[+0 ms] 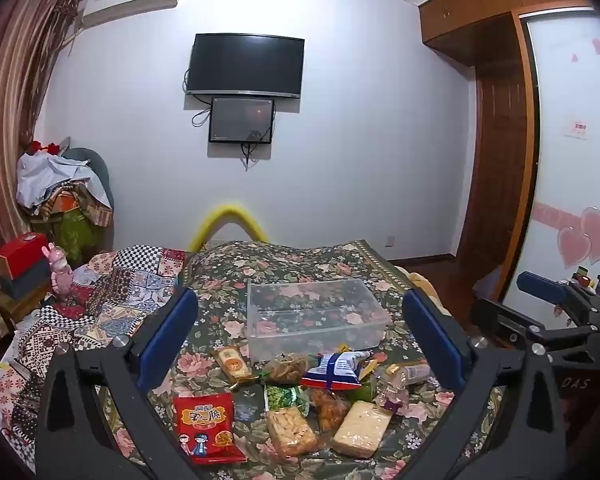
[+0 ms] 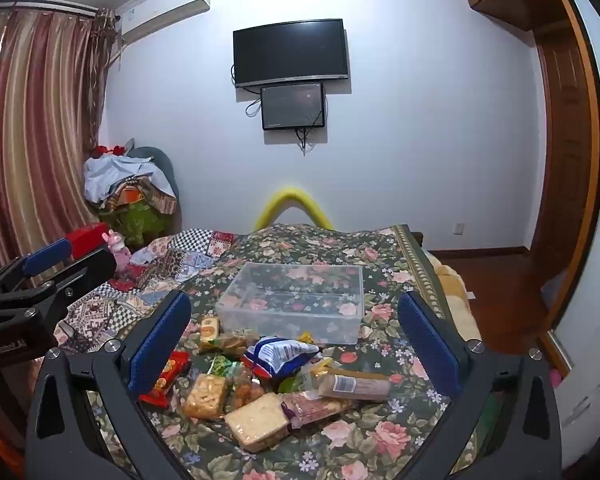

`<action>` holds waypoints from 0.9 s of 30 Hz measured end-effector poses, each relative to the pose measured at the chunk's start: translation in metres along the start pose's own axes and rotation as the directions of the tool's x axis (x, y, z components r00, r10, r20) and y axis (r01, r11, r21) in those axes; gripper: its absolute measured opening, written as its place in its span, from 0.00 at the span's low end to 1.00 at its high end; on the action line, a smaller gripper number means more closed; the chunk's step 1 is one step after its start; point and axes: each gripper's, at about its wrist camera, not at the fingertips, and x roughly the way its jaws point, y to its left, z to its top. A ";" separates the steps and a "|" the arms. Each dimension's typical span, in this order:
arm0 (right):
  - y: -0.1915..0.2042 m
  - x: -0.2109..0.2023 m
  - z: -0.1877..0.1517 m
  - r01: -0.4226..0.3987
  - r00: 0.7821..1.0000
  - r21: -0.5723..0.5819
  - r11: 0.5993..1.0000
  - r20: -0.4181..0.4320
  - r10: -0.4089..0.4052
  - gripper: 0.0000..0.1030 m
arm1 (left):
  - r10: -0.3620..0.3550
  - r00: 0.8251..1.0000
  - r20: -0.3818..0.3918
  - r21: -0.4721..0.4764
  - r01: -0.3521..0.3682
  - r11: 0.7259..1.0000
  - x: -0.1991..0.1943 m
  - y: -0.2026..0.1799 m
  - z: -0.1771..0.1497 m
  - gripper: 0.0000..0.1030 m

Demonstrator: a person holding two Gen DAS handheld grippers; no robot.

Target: Organize snacks

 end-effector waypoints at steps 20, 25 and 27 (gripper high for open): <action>0.001 -0.005 0.003 -0.008 1.000 0.010 1.000 0.015 0.007 1.00 | -0.012 1.000 0.016 0.007 0.012 1.000 -0.004 -0.002 0.001 1.00; 0.001 -0.006 0.004 -0.009 1.000 0.009 1.000 0.019 0.008 1.00 | -0.011 1.000 0.019 0.003 0.011 1.000 -0.004 -0.002 0.000 1.00; 0.001 -0.006 0.005 -0.010 1.000 0.010 1.000 0.020 0.010 1.00 | -0.012 1.000 0.018 0.003 0.012 1.000 -0.004 -0.002 0.000 1.00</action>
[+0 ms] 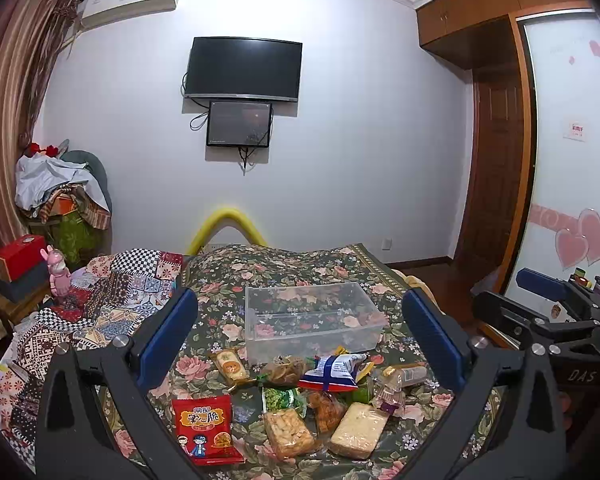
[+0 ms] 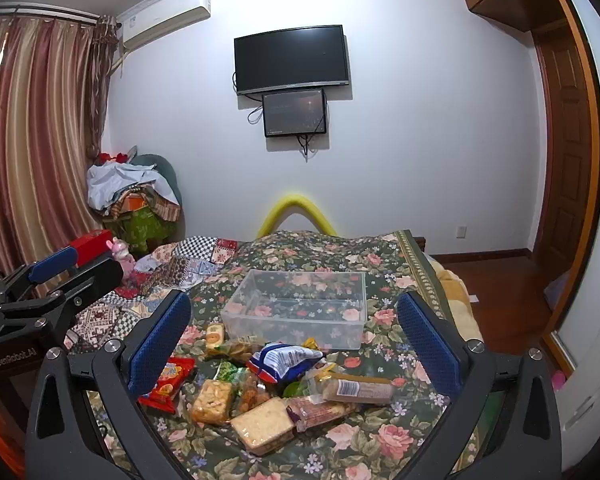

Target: Organize snacks

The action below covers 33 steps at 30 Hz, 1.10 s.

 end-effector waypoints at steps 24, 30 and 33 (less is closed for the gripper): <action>0.000 -0.001 0.000 -0.003 1.000 0.004 1.000 0.004 0.003 1.00 | -0.004 1.000 0.000 0.001 0.004 1.000 0.000 -0.001 0.000 1.00; 0.001 -0.002 0.002 -0.001 1.000 0.002 1.000 0.005 0.001 1.00 | -0.005 1.000 -0.001 -0.004 0.005 1.000 0.000 -0.002 -0.001 1.00; 0.000 -0.003 0.003 -0.002 1.000 0.008 1.000 0.005 0.002 1.00 | -0.005 1.000 -0.002 -0.005 0.005 1.000 0.000 -0.001 -0.001 1.00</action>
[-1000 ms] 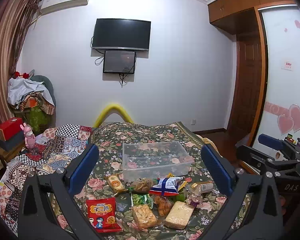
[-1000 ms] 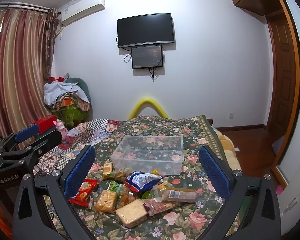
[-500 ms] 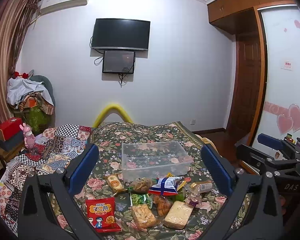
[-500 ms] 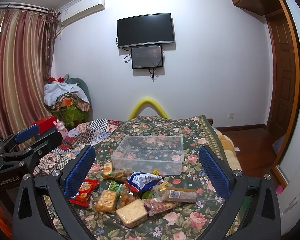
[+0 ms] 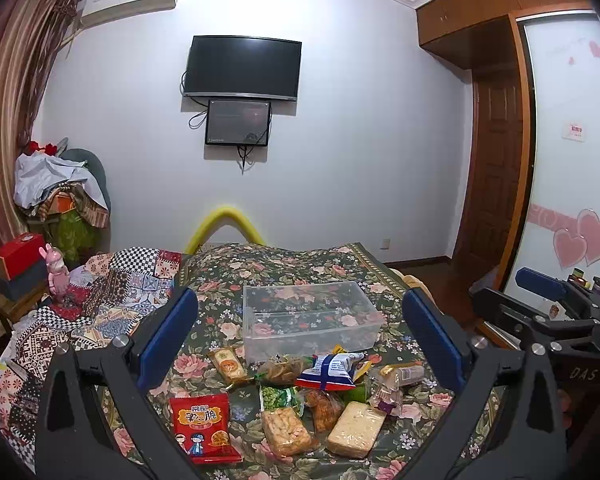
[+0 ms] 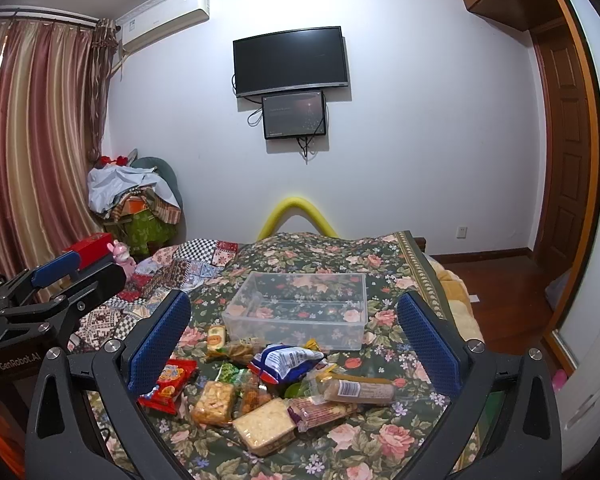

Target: Organize snacks

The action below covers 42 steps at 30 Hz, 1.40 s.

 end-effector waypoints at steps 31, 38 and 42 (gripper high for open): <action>-0.003 0.006 -0.003 0.006 1.000 0.024 1.000 -0.008 -0.005 1.00 | -0.004 1.000 -0.017 -0.001 0.004 1.000 0.003 0.005 0.000 1.00; -0.010 0.021 -0.017 0.023 0.997 0.026 0.999 -0.070 -0.021 1.00 | 0.002 0.996 -0.089 0.005 -0.001 1.000 0.021 0.022 -0.011 1.00; -0.020 0.038 -0.034 0.057 0.988 0.013 0.998 -0.145 -0.055 1.00 | 0.036 0.986 -0.162 0.017 -0.034 0.999 0.037 0.041 -0.024 0.90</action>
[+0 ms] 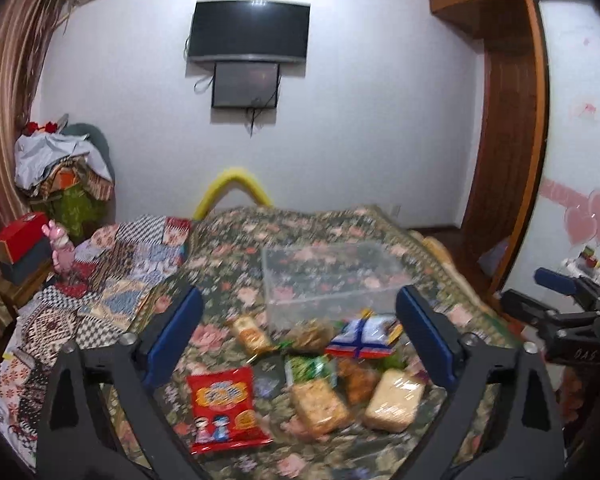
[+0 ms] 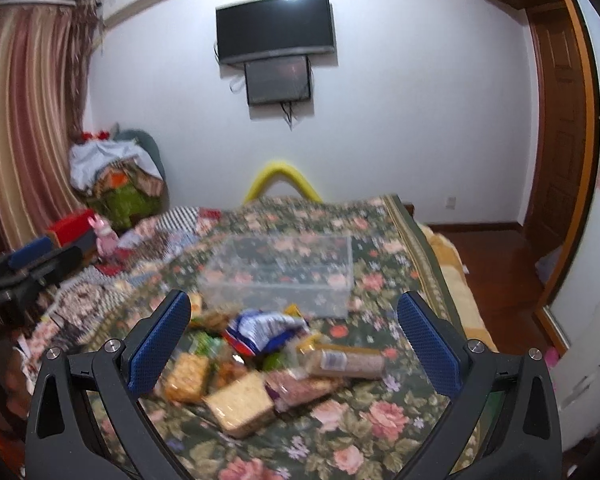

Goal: Organize snacks
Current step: 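Grasp the red chip bag with the left tool while the right tool grasps the gold-striped biscuit roll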

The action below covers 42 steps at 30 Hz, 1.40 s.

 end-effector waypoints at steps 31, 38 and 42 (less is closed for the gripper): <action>-0.031 0.106 -0.055 -0.018 0.913 0.189 0.982 -0.397 0.093 0.83 | 0.014 0.823 -0.568 -0.066 -0.063 0.996 0.151 0.083 -0.133 0.83; -0.056 0.127 -0.055 0.020 0.899 0.265 0.964 -0.427 0.099 0.83 | 0.008 0.833 -0.554 -0.084 -0.065 0.994 0.164 0.083 -0.135 0.83; -0.059 0.138 -0.054 0.004 0.894 0.305 0.952 -0.428 0.133 0.83 | 0.016 0.839 -0.544 -0.071 -0.065 0.995 0.167 0.082 -0.135 0.72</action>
